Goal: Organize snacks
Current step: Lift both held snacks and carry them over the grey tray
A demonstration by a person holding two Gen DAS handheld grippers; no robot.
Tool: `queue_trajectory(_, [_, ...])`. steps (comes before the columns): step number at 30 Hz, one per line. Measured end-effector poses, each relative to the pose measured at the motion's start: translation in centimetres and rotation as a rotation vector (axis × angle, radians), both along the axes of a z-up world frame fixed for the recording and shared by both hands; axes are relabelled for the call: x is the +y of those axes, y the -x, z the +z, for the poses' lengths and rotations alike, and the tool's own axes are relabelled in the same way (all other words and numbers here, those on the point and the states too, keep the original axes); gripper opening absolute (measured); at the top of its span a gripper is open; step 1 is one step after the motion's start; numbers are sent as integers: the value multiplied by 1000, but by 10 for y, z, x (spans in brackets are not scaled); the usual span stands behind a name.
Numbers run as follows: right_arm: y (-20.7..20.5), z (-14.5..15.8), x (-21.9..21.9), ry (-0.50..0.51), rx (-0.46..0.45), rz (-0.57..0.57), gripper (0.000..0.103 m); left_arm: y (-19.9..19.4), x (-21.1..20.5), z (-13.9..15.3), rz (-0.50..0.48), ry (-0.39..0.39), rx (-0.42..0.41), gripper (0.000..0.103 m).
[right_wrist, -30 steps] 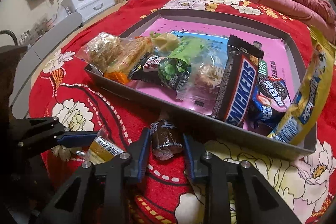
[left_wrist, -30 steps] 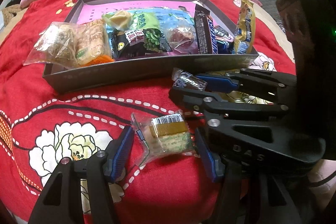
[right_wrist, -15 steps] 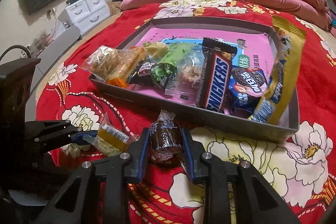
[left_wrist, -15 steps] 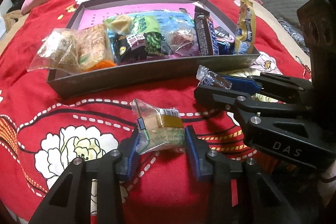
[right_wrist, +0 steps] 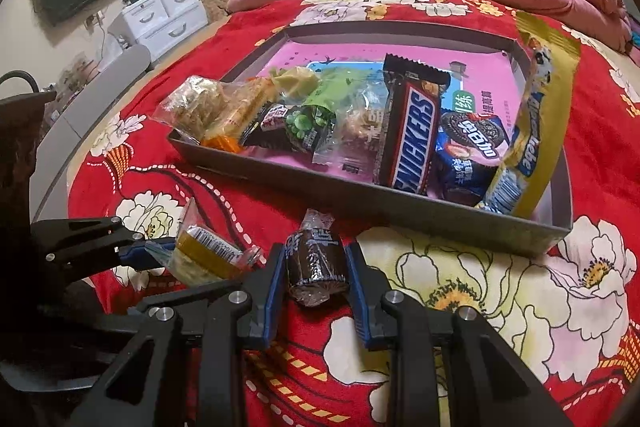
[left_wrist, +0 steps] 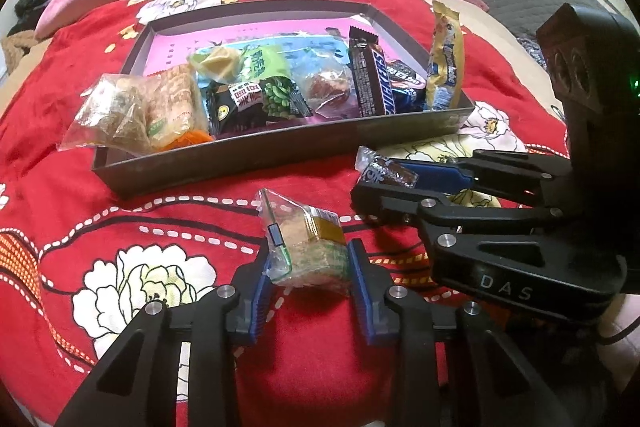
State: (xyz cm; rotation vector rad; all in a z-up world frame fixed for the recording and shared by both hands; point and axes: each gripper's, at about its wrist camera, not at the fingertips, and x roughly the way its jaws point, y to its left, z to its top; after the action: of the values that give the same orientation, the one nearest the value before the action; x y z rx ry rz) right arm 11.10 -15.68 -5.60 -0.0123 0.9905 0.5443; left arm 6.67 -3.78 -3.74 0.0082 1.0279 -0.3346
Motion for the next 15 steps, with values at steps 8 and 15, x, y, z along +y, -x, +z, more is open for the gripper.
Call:
queue_trajectory(8, [5,7,-6,-27,-18,-11,30,1,9,7,28,32,-18,36])
queue_trajectory(15, [8,10,-11,-45,-22,-24,30,3,15,12,46,54,-33,36])
